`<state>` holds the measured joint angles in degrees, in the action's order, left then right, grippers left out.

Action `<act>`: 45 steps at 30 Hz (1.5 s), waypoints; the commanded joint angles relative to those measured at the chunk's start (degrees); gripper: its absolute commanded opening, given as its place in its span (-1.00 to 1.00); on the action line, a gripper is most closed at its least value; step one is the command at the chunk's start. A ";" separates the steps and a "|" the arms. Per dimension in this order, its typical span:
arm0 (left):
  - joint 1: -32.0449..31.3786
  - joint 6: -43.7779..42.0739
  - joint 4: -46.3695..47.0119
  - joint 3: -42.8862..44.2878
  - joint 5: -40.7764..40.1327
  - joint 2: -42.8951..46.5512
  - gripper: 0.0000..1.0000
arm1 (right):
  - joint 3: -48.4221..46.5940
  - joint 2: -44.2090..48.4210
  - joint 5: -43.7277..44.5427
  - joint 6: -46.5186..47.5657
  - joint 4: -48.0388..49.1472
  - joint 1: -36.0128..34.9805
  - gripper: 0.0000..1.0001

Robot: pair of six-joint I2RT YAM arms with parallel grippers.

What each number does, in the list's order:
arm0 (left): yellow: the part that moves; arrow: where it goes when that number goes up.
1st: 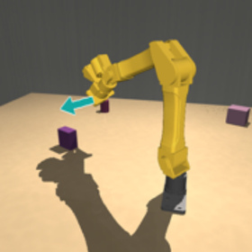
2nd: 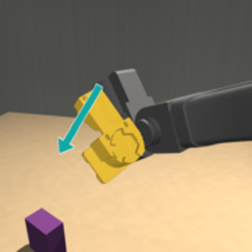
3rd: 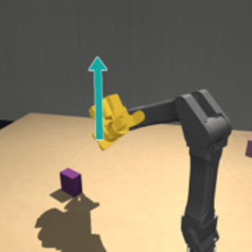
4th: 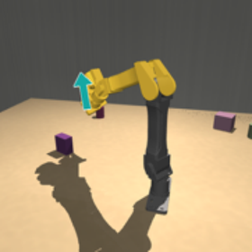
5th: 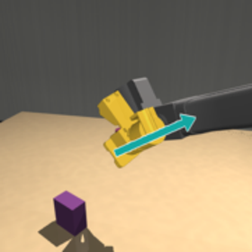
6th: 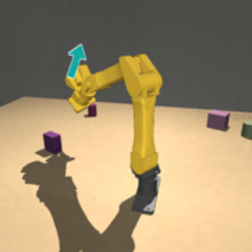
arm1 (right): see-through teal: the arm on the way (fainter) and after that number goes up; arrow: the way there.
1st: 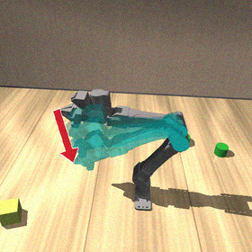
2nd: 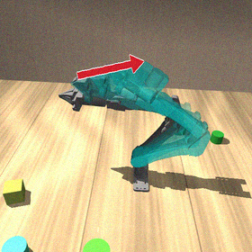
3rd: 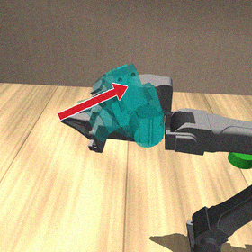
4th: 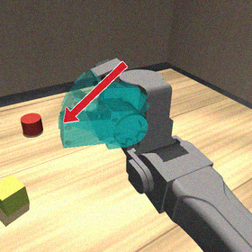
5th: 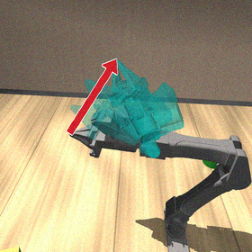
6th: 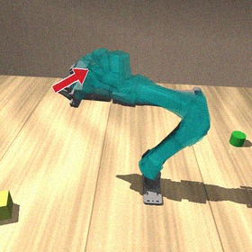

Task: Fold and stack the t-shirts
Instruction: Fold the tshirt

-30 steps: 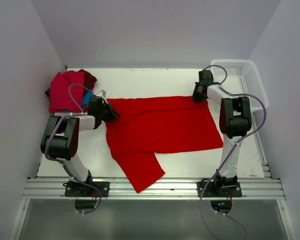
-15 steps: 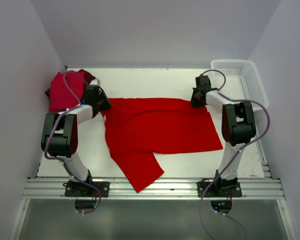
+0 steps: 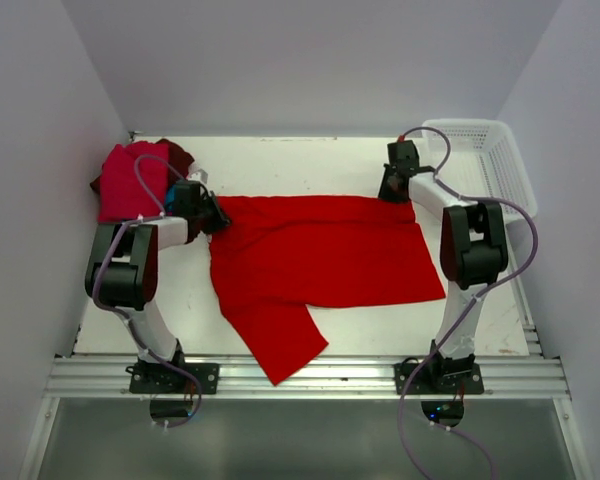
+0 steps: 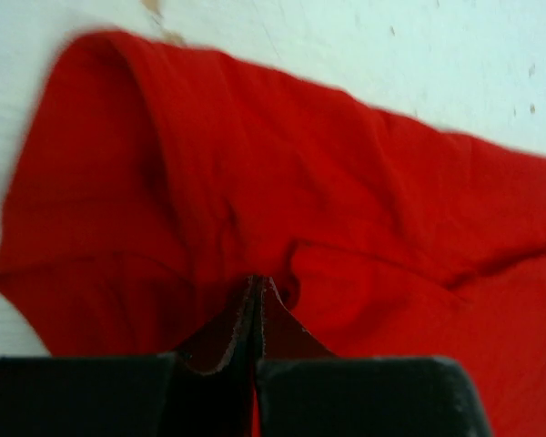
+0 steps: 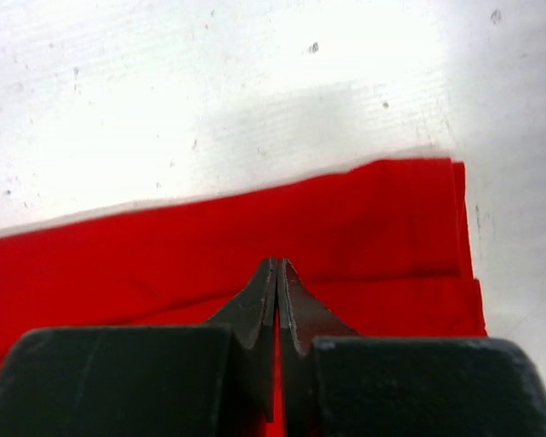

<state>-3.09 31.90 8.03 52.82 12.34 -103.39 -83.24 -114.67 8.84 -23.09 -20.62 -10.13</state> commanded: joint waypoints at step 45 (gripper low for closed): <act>-3.85 -0.44 3.31 -8.08 6.21 10.85 -1.00 | 18.55 16.23 7.95 -5.91 -3.72 -0.94 -0.86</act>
<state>-6.79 31.88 9.45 45.08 17.85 -94.83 -65.73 -102.45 14.31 -27.68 -23.44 -10.61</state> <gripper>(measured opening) 0.005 0.072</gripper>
